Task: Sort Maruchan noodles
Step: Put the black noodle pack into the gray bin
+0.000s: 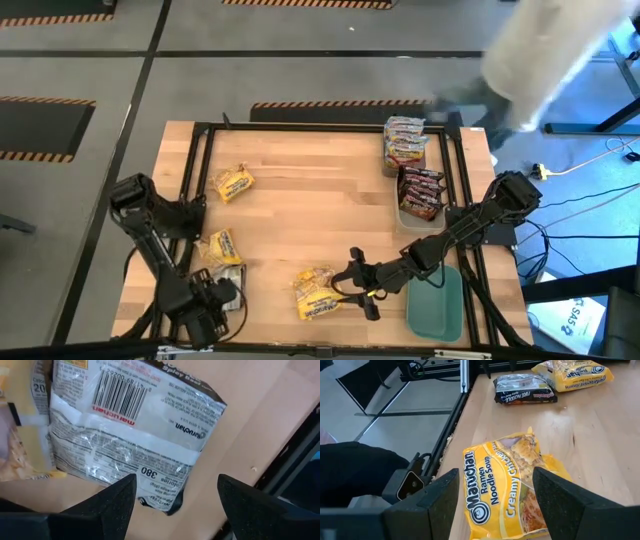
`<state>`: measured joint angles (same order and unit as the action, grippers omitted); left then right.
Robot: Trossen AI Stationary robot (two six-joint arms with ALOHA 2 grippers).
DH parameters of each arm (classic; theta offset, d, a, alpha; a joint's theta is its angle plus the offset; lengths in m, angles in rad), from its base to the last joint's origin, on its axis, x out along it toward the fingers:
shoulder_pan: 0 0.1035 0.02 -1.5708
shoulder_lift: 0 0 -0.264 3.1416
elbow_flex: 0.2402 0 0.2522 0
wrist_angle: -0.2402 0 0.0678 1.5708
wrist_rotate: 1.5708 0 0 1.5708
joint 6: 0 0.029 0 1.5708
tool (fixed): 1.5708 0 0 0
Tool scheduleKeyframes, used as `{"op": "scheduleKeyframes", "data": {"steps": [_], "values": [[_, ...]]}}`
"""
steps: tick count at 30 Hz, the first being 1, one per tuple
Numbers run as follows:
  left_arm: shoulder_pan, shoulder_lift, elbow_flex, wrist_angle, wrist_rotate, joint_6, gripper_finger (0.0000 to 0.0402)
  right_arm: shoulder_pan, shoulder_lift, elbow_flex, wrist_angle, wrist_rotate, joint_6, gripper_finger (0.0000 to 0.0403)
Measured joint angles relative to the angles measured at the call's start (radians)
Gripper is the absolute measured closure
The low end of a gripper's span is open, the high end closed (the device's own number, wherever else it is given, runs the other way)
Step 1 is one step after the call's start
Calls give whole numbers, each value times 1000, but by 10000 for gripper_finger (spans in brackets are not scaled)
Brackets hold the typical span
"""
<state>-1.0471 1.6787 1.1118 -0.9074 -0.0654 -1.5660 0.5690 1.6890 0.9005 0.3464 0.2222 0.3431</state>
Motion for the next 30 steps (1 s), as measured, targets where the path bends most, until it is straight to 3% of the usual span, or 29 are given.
{"op": "scheduleKeyframes", "data": {"steps": [6, 17, 24, 30], "values": [[6, 11, -11, -24, -34, 5, 130, 0, 0, 0, 0, 3, 0, 166], [96, 7, -91, 138, -159, 184, 130, 0, 0, 0, 1, 5, -8, 166], [222, 14, -97, 145, -321, 301, 130, -56, 0, 0, -16, 2, -28, 166], [369, 14, -97, 159, -407, 487, 130, -151, 0, 0, -51, -22, -37, 166]]}}
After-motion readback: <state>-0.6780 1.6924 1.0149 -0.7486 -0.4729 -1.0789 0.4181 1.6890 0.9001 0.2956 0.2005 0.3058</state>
